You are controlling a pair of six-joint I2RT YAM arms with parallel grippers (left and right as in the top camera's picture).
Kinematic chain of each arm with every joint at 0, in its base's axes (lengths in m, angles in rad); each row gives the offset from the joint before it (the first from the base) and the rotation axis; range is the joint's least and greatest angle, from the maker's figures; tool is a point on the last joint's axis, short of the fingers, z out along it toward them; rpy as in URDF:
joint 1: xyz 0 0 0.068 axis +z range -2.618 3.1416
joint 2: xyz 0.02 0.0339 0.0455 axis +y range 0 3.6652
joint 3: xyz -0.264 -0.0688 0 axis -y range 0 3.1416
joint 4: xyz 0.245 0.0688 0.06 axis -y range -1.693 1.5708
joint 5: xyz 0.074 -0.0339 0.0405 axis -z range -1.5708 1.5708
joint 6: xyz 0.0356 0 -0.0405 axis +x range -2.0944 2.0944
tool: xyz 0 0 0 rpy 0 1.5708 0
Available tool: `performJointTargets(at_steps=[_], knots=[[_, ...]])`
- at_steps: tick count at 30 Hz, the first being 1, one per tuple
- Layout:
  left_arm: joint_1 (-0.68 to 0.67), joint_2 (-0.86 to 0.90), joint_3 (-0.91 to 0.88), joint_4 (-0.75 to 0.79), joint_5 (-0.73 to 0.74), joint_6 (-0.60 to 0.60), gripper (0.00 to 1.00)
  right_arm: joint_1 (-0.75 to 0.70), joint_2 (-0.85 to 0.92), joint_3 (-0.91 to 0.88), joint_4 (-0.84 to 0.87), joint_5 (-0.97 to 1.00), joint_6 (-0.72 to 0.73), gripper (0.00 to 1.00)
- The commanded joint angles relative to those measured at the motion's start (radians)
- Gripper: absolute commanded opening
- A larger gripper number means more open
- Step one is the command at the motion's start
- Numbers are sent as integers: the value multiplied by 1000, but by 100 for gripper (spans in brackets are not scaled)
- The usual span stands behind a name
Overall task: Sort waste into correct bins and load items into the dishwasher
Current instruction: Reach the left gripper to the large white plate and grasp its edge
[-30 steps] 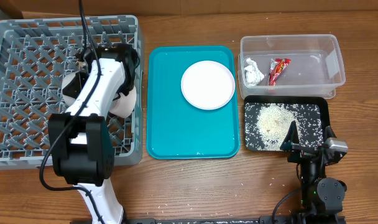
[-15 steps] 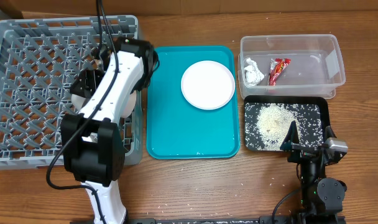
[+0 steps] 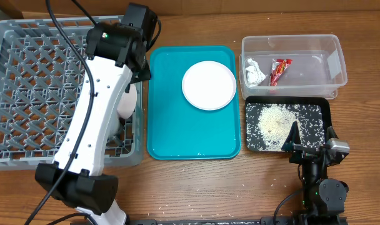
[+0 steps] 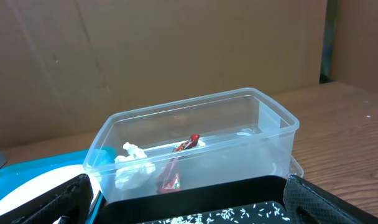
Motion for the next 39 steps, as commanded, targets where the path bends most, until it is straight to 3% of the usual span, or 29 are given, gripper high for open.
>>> performJointTargets(at_steps=[1, 5, 11, 15, 19, 24, 27, 29, 30, 34, 39], knots=[[-1, 3, 7, 53, 270, 171, 76, -3, -8, -10, 6, -1, -1, 100], [-40, 10, -18, 197, 526, 331, 79, -3, -8, -10, 7, -1, -1, 100], [-126, 53, -161, 453, 535, 338, 81, -3, -8, -10, 6, -1, -1, 100], [-154, 156, -266, 592, 459, 238, 77, -3, -8, -10, 6, -1, 0, 100], [-146, 274, -277, 618, 446, 107, 71, -3, -8, -10, 6, -1, 0, 100], [-135, 388, -277, 618, 454, 51, 66, -3, -8, -10, 6, -1, 0, 100], [-135, 428, -277, 594, 457, 51, 50, -3, -8, -10, 7, -1, -1, 100], [-133, 432, -277, 574, 456, 51, 26, -3, -8, -10, 6, -1, -1, 100], [-128, 427, -275, 559, 457, 51, 4, -3, -8, -10, 6, -1, -1, 100], [-82, 349, -245, 445, 397, 71, 4, -3, -8, -10, 7, -1, -1, 100], [-22, 138, -174, 259, 147, 160, 4, -3, -8, -10, 7, -1, 0, 100]])
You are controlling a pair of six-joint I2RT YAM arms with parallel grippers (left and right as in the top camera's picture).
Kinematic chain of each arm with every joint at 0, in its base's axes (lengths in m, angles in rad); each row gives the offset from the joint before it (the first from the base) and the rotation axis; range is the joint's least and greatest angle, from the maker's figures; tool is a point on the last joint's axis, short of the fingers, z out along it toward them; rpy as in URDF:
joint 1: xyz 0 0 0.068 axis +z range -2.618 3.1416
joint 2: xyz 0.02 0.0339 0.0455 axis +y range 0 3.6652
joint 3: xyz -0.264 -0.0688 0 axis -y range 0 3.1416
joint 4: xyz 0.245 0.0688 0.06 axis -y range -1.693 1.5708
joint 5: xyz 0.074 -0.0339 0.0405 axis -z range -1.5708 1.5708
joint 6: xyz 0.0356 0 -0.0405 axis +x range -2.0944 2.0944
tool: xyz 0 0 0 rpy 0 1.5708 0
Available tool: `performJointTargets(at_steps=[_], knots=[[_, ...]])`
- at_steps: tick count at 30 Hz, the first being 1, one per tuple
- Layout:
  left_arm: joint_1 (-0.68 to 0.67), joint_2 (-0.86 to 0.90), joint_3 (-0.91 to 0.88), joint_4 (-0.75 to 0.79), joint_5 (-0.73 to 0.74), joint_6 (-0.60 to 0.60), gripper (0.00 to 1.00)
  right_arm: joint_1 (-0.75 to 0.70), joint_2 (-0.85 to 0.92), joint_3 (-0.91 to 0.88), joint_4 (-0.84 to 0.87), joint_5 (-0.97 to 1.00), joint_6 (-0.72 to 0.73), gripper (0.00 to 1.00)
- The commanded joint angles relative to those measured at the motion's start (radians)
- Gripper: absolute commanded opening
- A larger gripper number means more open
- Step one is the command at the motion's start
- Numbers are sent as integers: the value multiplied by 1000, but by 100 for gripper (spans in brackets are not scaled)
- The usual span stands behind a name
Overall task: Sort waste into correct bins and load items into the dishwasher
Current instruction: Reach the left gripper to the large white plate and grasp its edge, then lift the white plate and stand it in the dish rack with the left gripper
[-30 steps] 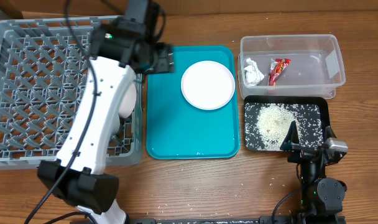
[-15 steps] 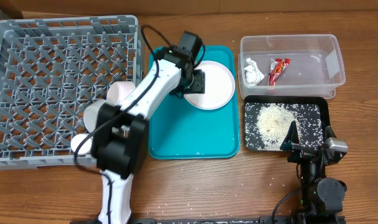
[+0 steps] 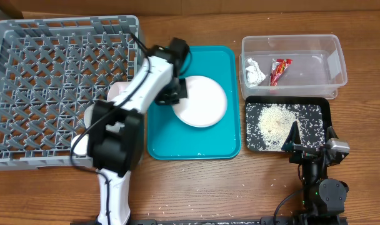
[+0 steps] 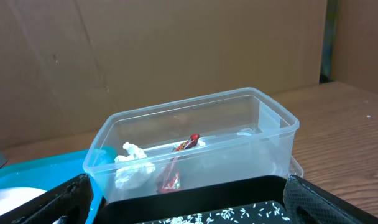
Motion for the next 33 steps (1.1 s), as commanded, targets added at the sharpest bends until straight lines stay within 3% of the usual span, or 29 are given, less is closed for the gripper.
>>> performJointTargets(at_steps=[1, 4, 9, 12, 19, 24, 29, 33], knots=[[47, -232, 89, -99, -274, 91, 4, -3, -8, -10, 7, -1, -1, 100], [57, -363, 94, -170, -468, 95, 4, -3, -8, -10, 7, -1, -1, 100], [58, -551, 94, -402, -979, 93, 4, -3, -8, -10, 8, 0, -1, 100], [58, -592, 84, -501, -1122, 86, 4, -3, -8, -10, 7, -1, -1, 100], [101, -653, 48, -460, -1247, 121, 4, -3, -8, -10, 7, -1, -1, 100], [311, -606, 19, -281, -1207, 142, 4, -3, -8, -10, 7, -1, -1, 100], [467, -584, -147, -28, -1099, 279, 4, -3, -8, -10, 8, -1, -1, 100], [471, -584, -264, 185, -999, 470, 4, -3, -8, -10, 7, -1, -1, 100]])
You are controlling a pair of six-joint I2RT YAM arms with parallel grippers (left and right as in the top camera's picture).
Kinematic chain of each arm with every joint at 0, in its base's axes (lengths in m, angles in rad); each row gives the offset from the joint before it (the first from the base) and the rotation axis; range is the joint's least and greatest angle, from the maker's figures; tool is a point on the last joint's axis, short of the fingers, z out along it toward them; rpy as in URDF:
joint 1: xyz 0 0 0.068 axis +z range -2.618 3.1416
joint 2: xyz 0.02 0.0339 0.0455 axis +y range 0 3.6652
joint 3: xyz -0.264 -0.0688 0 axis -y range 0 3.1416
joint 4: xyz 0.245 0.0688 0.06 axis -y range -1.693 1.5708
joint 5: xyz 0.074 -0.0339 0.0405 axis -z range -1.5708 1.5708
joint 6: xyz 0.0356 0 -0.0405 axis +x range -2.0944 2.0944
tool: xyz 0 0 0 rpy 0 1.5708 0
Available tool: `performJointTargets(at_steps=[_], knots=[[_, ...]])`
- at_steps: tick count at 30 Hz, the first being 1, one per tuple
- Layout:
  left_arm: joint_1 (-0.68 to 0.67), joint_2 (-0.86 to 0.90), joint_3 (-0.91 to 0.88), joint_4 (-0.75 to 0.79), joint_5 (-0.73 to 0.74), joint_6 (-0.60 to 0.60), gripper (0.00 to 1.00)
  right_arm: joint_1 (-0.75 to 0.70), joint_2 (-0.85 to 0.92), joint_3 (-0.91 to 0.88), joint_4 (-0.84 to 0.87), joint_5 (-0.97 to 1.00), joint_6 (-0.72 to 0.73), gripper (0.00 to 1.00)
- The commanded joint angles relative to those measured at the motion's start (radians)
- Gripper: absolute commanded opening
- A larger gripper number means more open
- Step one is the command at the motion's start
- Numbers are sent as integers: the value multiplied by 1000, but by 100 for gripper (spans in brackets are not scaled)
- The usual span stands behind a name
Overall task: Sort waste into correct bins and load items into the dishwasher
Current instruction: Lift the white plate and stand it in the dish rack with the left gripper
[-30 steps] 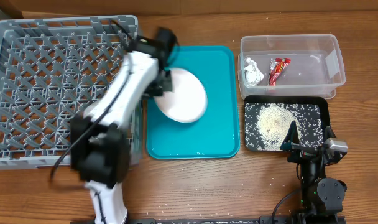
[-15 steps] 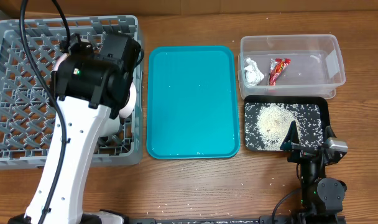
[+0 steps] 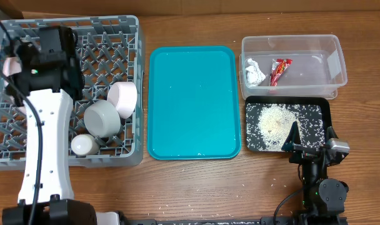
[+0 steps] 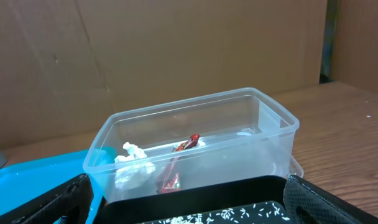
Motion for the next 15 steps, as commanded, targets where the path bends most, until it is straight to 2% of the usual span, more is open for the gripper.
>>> performJointTargets(at_steps=[1, 5, 9, 12, 13, 15], knots=[[-1, 2, -108, 154, 98, 204, 4, -3, -8, -10, 7, 0, -1, 100], [-1, 11, -193, 294, 145, 330, 4, -3, -8, -10, 7, -1, -1, 100], [-1, 27, -219, 321, 156, 332, 5, -3, -8, -10, 7, 0, -1, 100], [-3, 30, -219, 331, 160, 326, 23, -3, -8, -10, 7, 0, -1, 100], [-4, 28, -213, 330, 165, 299, 34, -3, -8, -10, 7, -1, -1, 100], [-15, 22, -202, 311, 165, 272, 42, -3, -8, -10, 7, -1, -1, 100]])
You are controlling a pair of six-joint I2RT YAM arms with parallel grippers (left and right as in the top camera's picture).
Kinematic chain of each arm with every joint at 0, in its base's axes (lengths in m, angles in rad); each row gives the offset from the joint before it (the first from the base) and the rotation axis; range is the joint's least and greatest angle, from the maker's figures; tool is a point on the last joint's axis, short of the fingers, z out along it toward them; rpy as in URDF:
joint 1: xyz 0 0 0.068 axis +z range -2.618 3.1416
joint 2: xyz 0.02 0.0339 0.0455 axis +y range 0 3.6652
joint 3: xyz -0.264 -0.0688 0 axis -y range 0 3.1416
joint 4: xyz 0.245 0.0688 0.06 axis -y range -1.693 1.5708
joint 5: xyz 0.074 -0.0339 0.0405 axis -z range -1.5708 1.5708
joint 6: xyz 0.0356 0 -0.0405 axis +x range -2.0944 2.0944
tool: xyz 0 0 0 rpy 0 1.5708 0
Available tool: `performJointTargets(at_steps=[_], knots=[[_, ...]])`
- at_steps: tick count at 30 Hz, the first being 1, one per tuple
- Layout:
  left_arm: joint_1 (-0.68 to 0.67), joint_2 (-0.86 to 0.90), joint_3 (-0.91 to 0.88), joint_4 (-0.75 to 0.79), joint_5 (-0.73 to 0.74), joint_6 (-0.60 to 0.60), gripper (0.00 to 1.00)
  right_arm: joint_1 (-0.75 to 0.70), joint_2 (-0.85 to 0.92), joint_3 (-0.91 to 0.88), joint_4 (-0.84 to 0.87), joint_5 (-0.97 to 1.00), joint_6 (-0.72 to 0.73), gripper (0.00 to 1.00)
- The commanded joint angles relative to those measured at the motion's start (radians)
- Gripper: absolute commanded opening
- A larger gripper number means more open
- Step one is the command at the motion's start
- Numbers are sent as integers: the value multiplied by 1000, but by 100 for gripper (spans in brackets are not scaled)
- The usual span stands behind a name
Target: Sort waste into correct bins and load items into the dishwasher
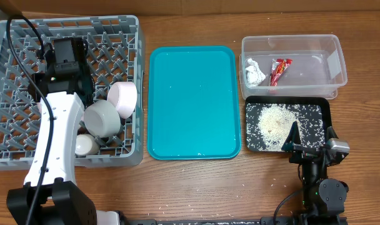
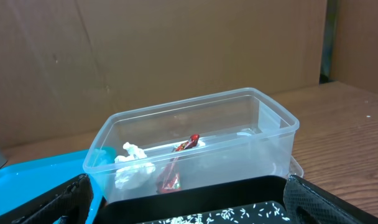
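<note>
The grey dish rack (image 1: 65, 22) fills the left of the overhead view. In it lie a pink cup (image 1: 122, 98), a grey bowl (image 1: 102, 119) and a small white cup (image 1: 84, 145). My left gripper (image 1: 65, 56) hangs over the rack's left-middle, and its wrist hides its fingers and whatever is under it. No white plate shows. The teal tray (image 1: 193, 106) holds only stray rice grains. My right gripper (image 1: 310, 145) rests at the table's front right, open and holding nothing, its fingers (image 2: 58, 202) spread wide.
A clear bin (image 1: 315, 59) at the back right holds a crumpled tissue (image 1: 254, 72) and a red wrapper (image 1: 279, 69). In front of it sits a black tray (image 1: 321, 112) with a pile of rice (image 1: 274, 122). Rice grains dot the table's front edge.
My left wrist has shifted a little to the right, from the rack's far-left side towards its left-middle. The pale round edge seen beside it no longer shows. The right arm is unmoved.
The white plate first lay on the teal tray while my left arm was over the rack's right side. Then my left gripper was at the plate's left edge on the tray. Later the tray was bare and my gripper was over the rack's far left, now left-middle.
</note>
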Motion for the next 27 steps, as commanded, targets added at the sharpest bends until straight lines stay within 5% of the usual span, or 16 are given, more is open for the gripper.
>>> performJointTargets(at_steps=[1, 3, 8, 10, 12, 19, 24, 27], knots=[[-32, -16, 36, -48, 11, -64, 55, -3, -8, -10, 7, 0, -1, 100], [-74, -44, 90, -105, 17, -113, 81, -3, -8, -10, 7, -1, 0, 100], [-238, -143, 375, -380, 324, -211, 88, -3, -8, -10, 7, 0, -1, 100], [-266, -186, 476, -478, 504, -253, 100, -3, -8, -10, 7, -1, 0, 100], [-272, -254, 576, -581, 774, -254, 100, -3, -8, -10, 7, 0, -1, 100], [-272, -439, 632, -685, 1226, -254, 100, -3, -8, -10, 7, -1, 0, 100], [-271, -503, 632, -741, 1255, -251, 100, -3, -8, -10, 7, 0, -1, 100], [-282, -504, 623, -798, 1152, -201, 100, -3, -8, -10, 7, 0, 0, 100]])
